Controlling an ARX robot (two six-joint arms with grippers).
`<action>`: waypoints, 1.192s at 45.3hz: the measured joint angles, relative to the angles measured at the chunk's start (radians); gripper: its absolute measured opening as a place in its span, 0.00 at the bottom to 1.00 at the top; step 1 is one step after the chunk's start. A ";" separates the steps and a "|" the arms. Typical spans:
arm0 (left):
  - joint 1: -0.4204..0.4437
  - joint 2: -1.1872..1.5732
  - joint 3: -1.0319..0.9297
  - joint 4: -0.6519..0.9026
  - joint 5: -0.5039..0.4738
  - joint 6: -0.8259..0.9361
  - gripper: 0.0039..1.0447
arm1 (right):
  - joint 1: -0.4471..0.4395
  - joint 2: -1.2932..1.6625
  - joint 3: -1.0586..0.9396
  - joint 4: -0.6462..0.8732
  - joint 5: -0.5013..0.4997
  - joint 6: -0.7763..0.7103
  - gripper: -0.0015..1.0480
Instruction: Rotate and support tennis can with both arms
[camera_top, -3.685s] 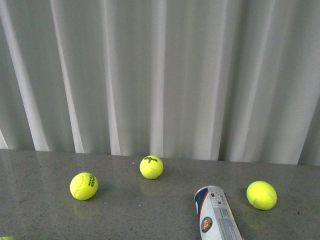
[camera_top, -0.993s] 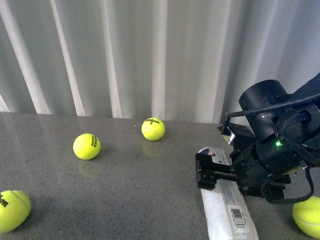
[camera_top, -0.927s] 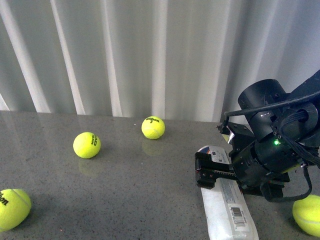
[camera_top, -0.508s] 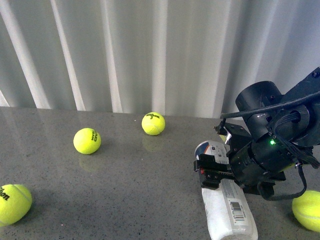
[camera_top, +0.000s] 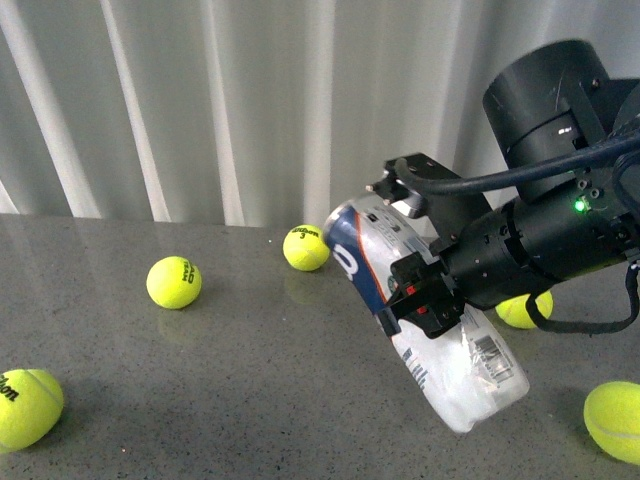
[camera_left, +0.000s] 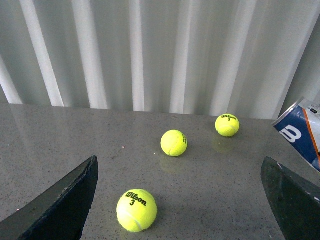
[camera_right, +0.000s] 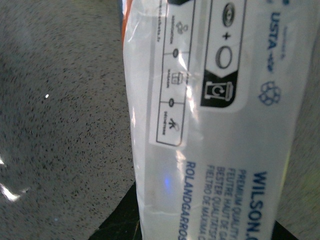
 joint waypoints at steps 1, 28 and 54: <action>0.000 0.000 0.000 0.000 0.000 0.000 0.94 | 0.005 -0.004 -0.003 0.002 0.000 -0.028 0.23; 0.000 0.000 0.000 0.000 0.000 0.000 0.94 | 0.142 0.142 -0.102 0.226 0.066 -1.015 0.06; 0.000 0.000 0.000 0.000 0.000 0.000 0.94 | 0.163 0.225 -0.068 0.272 0.085 -0.875 0.06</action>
